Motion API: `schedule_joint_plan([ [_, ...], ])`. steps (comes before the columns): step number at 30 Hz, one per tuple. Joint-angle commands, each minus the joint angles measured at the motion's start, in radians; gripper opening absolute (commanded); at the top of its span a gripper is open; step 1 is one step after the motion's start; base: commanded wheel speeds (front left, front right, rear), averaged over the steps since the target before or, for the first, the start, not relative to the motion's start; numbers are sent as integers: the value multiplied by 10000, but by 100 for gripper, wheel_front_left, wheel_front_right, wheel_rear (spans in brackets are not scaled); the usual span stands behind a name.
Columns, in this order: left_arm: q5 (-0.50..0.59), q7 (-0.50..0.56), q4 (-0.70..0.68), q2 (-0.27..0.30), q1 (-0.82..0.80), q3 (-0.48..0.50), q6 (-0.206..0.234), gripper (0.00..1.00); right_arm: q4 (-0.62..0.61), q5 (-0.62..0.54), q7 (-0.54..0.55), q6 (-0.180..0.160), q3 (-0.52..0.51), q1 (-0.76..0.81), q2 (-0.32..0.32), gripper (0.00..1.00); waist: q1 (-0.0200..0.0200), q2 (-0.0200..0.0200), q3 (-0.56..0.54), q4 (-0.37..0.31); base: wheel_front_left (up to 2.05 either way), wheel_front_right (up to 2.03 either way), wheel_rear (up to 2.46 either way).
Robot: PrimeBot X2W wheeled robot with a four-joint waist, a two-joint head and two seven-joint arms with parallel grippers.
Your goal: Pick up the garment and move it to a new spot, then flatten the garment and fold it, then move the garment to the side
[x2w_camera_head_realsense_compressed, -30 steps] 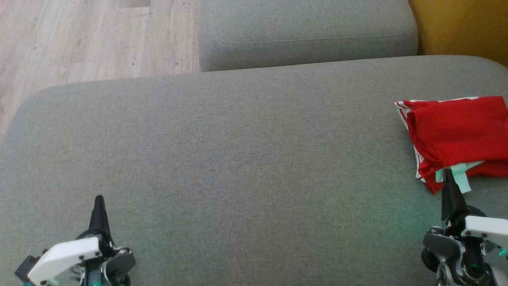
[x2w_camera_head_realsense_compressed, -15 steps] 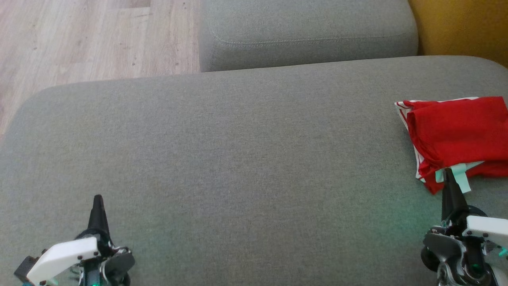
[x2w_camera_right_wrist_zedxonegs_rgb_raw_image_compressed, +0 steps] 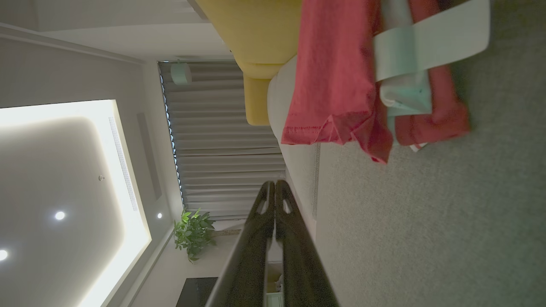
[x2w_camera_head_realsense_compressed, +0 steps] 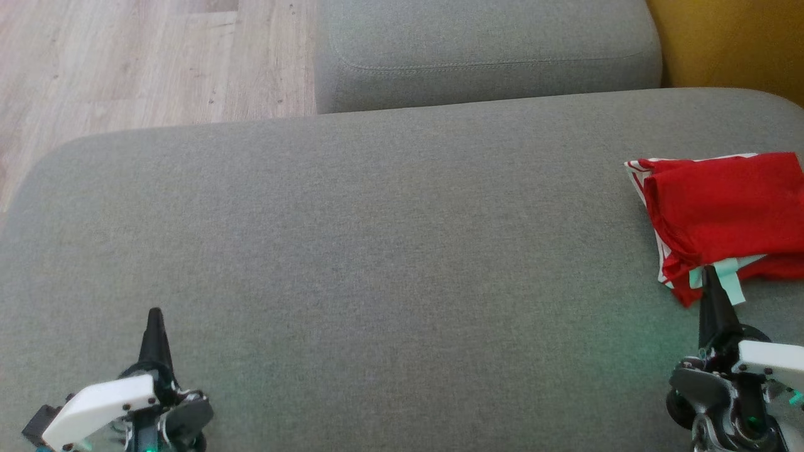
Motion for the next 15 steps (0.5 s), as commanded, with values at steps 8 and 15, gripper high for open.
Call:
schedule_joint_plan([
  [8, -56, 72, -368, 60, -520, 377, -69, 0, -385, 63, 64, -7, 195, -540, -59, 0, 0, -1, 0, 0, 0, 0, 0],
  [15, -56, 72, -368, 60, -520, 377, -69, 0, -385, 63, 64, -7, 195, -540, -59, 0, 0, -1, 0, 0, 0, 0, 0],
])
